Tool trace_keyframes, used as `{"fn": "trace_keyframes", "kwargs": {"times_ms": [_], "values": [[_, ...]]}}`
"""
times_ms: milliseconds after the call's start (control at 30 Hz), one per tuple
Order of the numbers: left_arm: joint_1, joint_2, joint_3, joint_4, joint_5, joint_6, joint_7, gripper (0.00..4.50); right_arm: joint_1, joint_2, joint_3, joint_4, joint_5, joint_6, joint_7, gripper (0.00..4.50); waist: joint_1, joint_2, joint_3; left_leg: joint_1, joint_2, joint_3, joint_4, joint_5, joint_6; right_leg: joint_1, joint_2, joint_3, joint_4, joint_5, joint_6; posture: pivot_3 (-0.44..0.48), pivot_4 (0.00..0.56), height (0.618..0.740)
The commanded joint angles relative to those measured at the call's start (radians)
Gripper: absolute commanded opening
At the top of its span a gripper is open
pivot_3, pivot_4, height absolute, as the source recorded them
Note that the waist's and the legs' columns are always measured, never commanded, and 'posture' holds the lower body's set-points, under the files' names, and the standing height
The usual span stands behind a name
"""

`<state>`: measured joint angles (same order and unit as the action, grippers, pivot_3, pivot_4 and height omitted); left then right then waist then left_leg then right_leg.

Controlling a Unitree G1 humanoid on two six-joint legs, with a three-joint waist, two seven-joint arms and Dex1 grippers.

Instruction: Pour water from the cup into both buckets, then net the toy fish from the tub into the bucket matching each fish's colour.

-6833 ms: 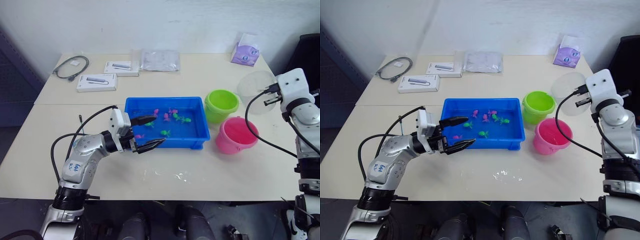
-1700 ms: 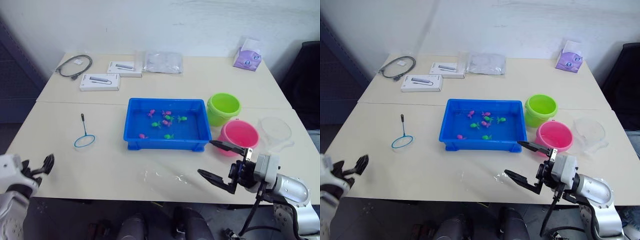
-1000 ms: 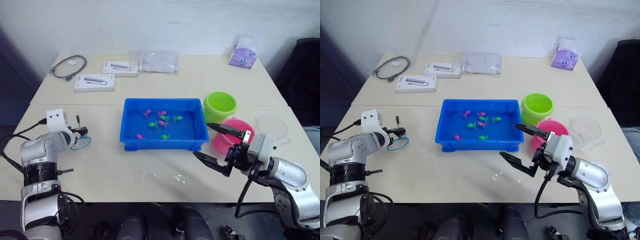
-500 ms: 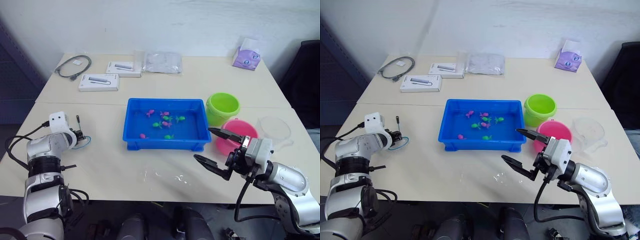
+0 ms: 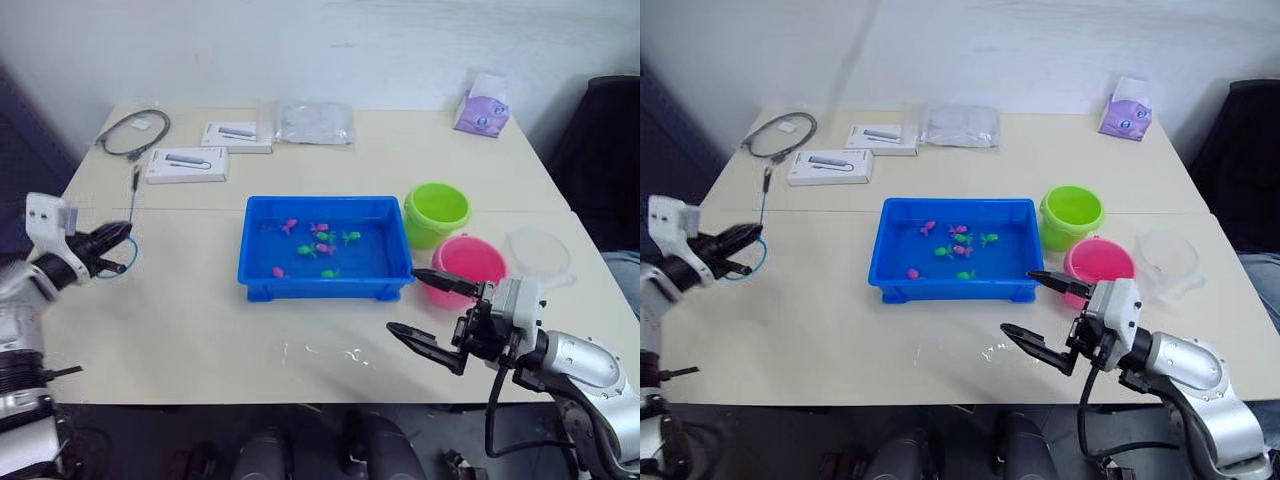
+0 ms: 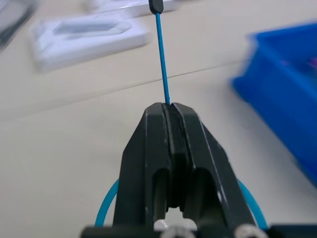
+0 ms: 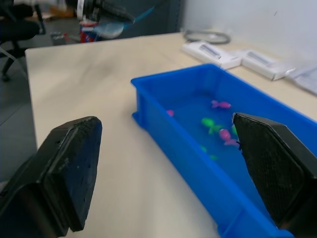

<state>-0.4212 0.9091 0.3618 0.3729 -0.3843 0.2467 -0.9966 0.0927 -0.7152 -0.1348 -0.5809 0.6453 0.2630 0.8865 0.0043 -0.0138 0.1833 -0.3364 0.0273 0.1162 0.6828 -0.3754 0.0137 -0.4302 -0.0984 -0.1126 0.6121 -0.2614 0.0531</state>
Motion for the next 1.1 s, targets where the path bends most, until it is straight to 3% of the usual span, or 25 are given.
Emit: {"fn": "trace_keyframes", "kwargs": {"times_ms": [33, 167, 467, 567, 700, 1100], "values": [[-0.007, 0.067, -0.103, -0.123, -0.02, -0.07, -0.256, 0.03, -0.028, -0.063, -0.027, -0.05, 0.073, 0.099, 0.011, 4.5, 0.001, 0.0, 0.0, 0.0, 0.0, 0.0, 0.0, 0.0, 0.0, 0.0, 0.0, 0.0, 0.0, 0.0, 0.0, 0.0, 0.15, 0.74], [-0.088, 0.094, -0.308, -0.253, 0.046, -0.159, -0.456, 0.03, -0.126, -0.121, 0.02, -0.065, 0.11, 0.232, -0.007, 4.5, -0.002, 0.001, 0.001, -0.001, 0.0, 0.0, 0.0, 0.001, 0.003, -0.001, 0.0, 0.0, 0.0, 0.0, 0.0, 0.0, 0.15, 0.74], [-0.299, -0.092, -0.588, -0.286, 0.196, -0.222, -0.487, 0.03, -0.334, -0.067, 0.197, -0.012, 0.094, 0.419, -0.057, 4.5, -0.003, 0.001, 0.001, -0.009, -0.001, 0.003, 0.002, 0.004, 0.008, -0.007, 0.004, 0.0, 0.004, 0.001, 0.001, 0.0, 0.15, 0.74], [-0.337, -0.158, -0.622, -0.286, 0.226, -0.244, -0.459, 0.03, -0.398, -0.023, 0.229, 0.006, 0.119, 0.499, -0.108, 4.5, -0.003, 0.001, 0.001, -0.02, 0.0, 0.002, 0.01, 0.004, 0.009, -0.016, 0.005, 0.0, 0.009, 0.001, 0.002, 0.0, 0.15, 0.74], [-0.354, -0.228, -0.617, -0.272, 0.251, -0.272, -0.389, 0.03, -0.441, 0.034, 0.229, 0.007, 0.154, 0.591, -0.181, 4.5, -0.002, 0.0, 0.001, -0.021, 0.0, 0.002, 0.015, 0.003, 0.011, -0.016, 0.004, -0.001, 0.01, 0.002, 0.003, 0.0, 0.15, 0.74], [-0.322, -0.247, -0.619, -0.283, 0.259, -0.337, -0.36, 0.03, -0.453, 0.168, 0.157, 0.023, 0.245, 0.748, -0.357, 4.5, -0.003, 0.0, 0.001, -0.022, 0.0, 0.001, 0.016, 0.003, 0.011, -0.016, 0.004, -0.001, 0.01, 0.002, 0.004, 0.0, 0.15, 0.74]]}}
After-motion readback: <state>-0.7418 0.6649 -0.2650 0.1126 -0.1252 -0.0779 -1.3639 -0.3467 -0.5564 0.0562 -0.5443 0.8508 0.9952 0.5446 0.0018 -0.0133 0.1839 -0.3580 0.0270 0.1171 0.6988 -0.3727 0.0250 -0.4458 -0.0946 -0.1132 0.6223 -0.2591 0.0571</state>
